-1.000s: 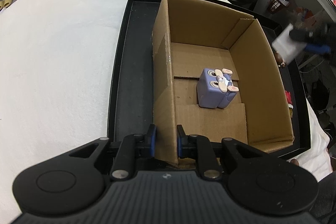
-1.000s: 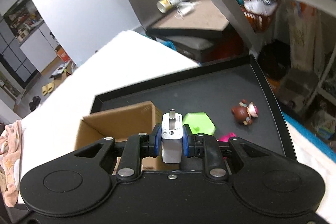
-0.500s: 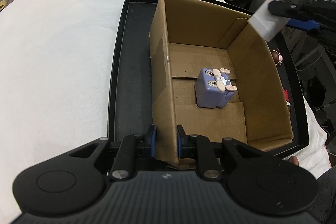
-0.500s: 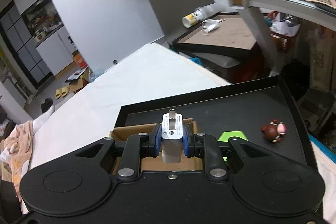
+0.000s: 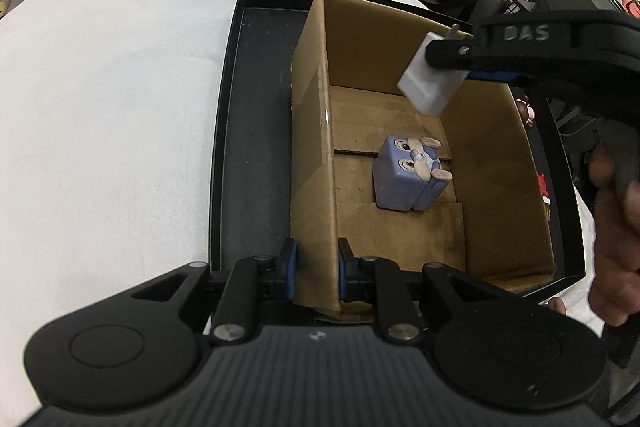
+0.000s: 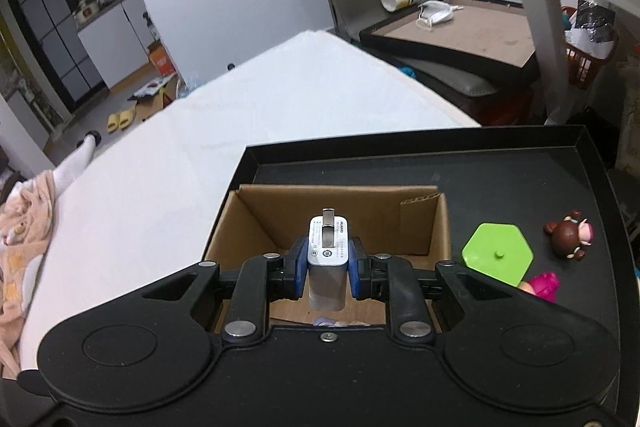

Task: Organize rigid objects
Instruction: 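Carry the white charger into the box and open the right gripper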

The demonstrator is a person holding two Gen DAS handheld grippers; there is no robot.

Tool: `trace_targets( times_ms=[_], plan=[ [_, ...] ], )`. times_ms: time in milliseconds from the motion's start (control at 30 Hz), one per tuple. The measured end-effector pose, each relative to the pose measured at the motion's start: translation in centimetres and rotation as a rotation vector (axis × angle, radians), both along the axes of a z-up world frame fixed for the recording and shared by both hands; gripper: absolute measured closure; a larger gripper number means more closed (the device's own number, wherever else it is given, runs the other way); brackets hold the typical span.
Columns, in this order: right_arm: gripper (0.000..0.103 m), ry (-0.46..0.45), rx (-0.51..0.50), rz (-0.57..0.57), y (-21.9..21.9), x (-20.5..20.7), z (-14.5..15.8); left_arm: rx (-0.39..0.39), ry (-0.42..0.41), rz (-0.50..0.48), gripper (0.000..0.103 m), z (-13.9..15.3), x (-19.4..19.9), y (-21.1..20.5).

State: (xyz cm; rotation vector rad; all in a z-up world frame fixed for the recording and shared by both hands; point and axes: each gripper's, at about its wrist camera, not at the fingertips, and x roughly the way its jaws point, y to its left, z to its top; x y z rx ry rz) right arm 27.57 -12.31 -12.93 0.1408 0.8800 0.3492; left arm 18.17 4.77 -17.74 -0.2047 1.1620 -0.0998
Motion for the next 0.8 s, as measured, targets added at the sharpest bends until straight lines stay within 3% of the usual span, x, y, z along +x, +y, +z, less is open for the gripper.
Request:
trace_targets(
  times_ms=[400,667,800],
  plan=[
    [0.080,-0.012,0.043,0.049,2.3,0.3,-0.4,-0.025,0.011,0.008,0.084,0.1,0.5,0.6],
    [0.079,0.021,0.047,0.013,0.9,0.3,0.1,-0.017,0.014,0.016,0.085,0.3,0.3,0.4],
    [0.073,0.032,0.047,-0.001,0.1,0.1,0.4,-0.004,0.017,0.020,0.085,0.4,0.3,0.2]
  ],
)
